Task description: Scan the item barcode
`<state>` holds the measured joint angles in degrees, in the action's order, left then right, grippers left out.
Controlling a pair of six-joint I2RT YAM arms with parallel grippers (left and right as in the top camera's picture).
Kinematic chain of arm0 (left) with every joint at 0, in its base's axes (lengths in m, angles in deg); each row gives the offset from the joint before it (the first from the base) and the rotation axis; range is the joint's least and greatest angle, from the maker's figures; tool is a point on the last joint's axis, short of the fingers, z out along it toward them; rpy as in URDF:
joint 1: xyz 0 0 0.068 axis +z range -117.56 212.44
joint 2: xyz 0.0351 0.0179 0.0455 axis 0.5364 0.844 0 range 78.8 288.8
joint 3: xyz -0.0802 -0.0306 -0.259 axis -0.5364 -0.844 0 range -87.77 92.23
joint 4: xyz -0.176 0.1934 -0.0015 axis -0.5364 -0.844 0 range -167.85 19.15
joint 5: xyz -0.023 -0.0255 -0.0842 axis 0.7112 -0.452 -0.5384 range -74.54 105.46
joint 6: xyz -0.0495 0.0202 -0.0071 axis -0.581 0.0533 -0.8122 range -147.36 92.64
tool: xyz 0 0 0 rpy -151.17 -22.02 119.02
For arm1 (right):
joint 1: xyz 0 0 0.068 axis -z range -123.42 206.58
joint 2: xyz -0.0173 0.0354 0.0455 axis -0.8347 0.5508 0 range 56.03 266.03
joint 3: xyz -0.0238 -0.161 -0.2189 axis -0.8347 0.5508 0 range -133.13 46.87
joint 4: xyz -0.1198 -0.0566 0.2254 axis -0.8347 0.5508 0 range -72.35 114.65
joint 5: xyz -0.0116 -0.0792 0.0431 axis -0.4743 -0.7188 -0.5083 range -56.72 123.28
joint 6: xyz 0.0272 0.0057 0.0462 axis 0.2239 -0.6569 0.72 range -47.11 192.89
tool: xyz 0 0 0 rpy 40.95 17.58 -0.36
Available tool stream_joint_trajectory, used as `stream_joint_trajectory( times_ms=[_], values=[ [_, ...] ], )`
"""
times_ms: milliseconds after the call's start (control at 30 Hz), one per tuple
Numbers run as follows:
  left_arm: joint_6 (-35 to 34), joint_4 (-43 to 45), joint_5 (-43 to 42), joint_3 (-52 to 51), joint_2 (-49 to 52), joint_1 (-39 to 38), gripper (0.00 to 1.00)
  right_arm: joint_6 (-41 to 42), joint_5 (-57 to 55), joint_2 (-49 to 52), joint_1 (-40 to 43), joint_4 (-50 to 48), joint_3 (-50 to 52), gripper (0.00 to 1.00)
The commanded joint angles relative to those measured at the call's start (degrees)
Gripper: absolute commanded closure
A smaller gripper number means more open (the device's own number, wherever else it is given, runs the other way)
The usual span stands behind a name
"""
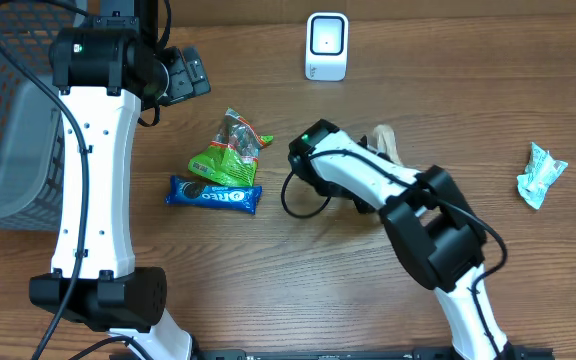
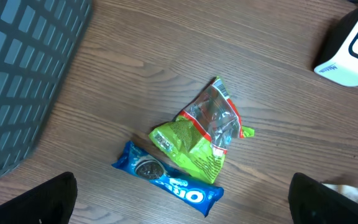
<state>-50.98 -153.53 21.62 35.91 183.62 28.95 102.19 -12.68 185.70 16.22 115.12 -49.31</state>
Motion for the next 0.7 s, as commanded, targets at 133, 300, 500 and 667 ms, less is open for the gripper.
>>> stream_joint_trajectory(
  times_ms=[133, 300, 500, 667],
  values=[
    [0.9, 0.2, -0.2, 0.2, 0.6, 0.1, 0.0, 3.8, 3.8, 0.0, -9.3, -0.3, -0.7, 0.91],
    [0.9, 0.2, -0.2, 0.2, 0.6, 0.1, 0.0, 6.4, 0.3, 0.0, -12.7, -0.3, -0.7, 0.72],
    [0.9, 0.2, -0.2, 0.2, 0.6, 0.1, 0.0, 11.6, -1.8, -1.0, -11.5, -0.3, -0.7, 0.96],
    [0.9, 0.2, -0.2, 0.2, 0.6, 0.1, 0.0, 18.9, -0.1, -4.3, -7.5, -0.3, -0.7, 0.96]
  ],
)
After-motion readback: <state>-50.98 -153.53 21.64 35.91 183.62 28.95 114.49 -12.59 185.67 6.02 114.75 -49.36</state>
